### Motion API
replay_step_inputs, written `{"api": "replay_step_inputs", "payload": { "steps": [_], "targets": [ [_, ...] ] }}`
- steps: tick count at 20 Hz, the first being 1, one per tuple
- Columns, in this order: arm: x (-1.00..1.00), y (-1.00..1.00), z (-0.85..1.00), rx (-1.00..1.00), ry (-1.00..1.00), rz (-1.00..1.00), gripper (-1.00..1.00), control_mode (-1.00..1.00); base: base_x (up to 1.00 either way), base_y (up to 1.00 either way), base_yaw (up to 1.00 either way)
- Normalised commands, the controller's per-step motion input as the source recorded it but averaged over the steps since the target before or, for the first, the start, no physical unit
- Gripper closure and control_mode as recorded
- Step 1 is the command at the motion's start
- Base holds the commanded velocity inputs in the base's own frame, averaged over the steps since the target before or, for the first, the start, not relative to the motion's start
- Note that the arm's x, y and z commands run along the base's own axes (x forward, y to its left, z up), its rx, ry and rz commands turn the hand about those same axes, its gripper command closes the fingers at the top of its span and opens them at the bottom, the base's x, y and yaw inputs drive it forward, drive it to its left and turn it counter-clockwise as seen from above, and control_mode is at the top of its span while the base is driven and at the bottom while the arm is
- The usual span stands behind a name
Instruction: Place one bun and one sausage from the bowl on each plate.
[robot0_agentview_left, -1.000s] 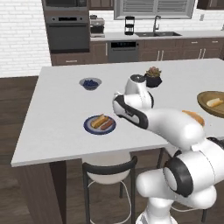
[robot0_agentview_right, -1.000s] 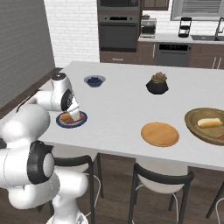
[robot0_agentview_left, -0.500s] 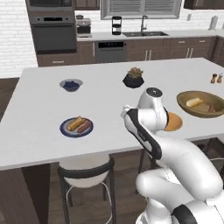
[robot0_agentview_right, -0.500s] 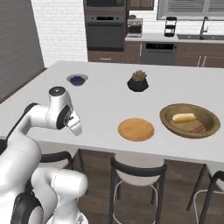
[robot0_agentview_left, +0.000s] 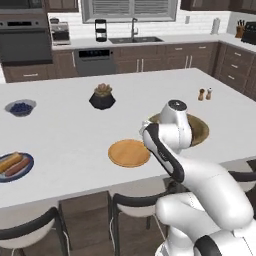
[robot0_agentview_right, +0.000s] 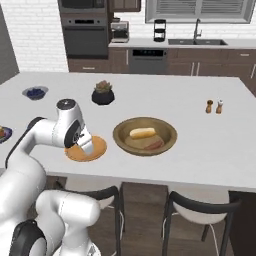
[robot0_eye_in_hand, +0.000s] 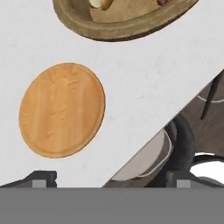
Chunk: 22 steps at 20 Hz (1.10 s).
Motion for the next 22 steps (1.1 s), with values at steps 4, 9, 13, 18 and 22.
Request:
{"api": "replay_step_inputs", "payload": {
  "steps": [4,9,13,18,22],
  "targets": [
    [0.0,0.0,0.0,0.0,0.0,0.0,-1.0,1.0,0.75,-1.0,-0.1],
    [0.4,-0.4,0.0,0.05,0.0,0.0,-1.0,-1.0,0.52,-0.6,0.0],
    [1.0,-1.0,0.0,0.09,0.06,-0.12,-1.0,-1.0,0.0,0.0,0.0],
    [1.0,-1.0,0.0,0.12,0.05,-0.12,-1.0,-1.0,0.0,0.0,0.0],
    [1.0,-0.49,-0.09,0.04,0.01,-0.07,-1.0,-1.0,0.0,0.0,0.0]
  ]
}}
